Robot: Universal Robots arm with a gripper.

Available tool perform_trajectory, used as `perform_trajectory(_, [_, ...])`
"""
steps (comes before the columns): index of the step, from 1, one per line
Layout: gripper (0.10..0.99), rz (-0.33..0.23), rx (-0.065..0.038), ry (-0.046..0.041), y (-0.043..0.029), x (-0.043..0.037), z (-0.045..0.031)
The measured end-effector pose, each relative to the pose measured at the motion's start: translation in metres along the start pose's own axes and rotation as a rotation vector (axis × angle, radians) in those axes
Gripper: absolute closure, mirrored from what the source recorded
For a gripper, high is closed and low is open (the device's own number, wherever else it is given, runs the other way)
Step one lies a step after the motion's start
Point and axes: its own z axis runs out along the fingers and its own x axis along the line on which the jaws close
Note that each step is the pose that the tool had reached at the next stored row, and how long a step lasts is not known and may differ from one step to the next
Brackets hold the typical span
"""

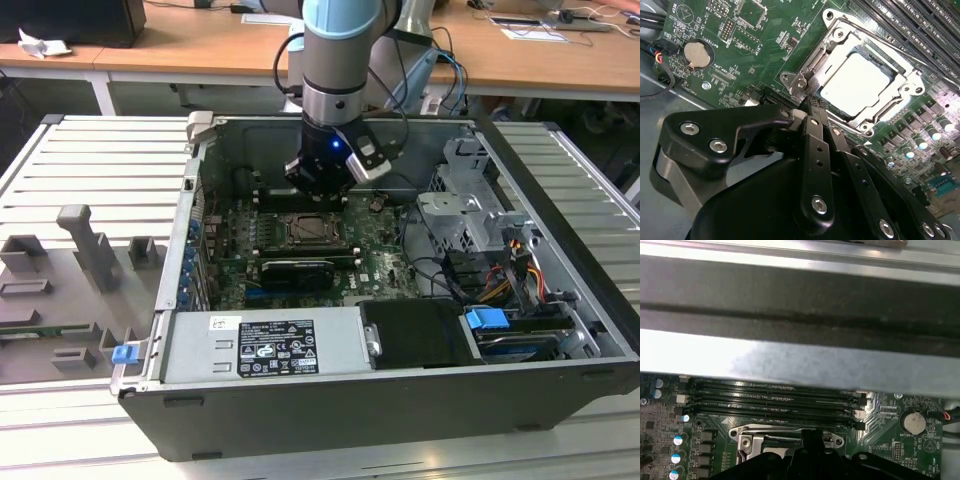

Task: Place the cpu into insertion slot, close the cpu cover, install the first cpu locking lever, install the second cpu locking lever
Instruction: 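Install the second cpu locking lever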

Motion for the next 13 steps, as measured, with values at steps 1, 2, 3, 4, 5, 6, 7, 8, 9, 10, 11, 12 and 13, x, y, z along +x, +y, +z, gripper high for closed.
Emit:
perform_trajectory(1, [0.980, 0.000, 0.000, 0.0000, -0.0010, 0.0001, -0.0001])
perform_trajectory(2, [0.980, 0.000, 0.000, 0.0000, -0.0031, 0.0002, -0.0002])
perform_trajectory(3, [0.980, 0.000, 0.000, 0.0001, -0.0038, 0.0003, -0.0003])
perform_trajectory(4, [0.980, 0.000, 0.000, 0.0000, -0.0041, 0.0003, -0.0003])
perform_trajectory(5, [0.980, 0.000, 0.000, 0.0000, -0.0063, 0.0005, -0.0005])
perform_trajectory(6, [0.980, 0.000, 0.000, -0.0001, -0.0064, 0.0003, -0.0075])
perform_trajectory(7, [0.980, 0.000, 0.000, 0.0001, -0.0057, 0.0000, -0.0171])
perform_trajectory(8, [0.980, 0.000, 0.000, 0.0000, -0.0052, -0.0002, -0.0240])
perform_trajectory(9, [0.980, 0.000, 0.000, -0.0001, -0.0054, -0.0004, -0.0290])
perform_trajectory(10, [0.980, 0.000, 0.000, 0.0000, -0.0069, -0.0002, -0.0291])
perform_trajectory(11, [0.980, 0.000, 0.000, 0.0001, -0.0098, 0.0001, -0.0294])
perform_trajectory(12, [0.980, 0.000, 0.000, 0.0000, -0.0128, 0.0003, -0.0295])
perform_trajectory(13, [0.980, 0.000, 0.000, 0.0000, -0.0156, 0.0006, -0.0296])
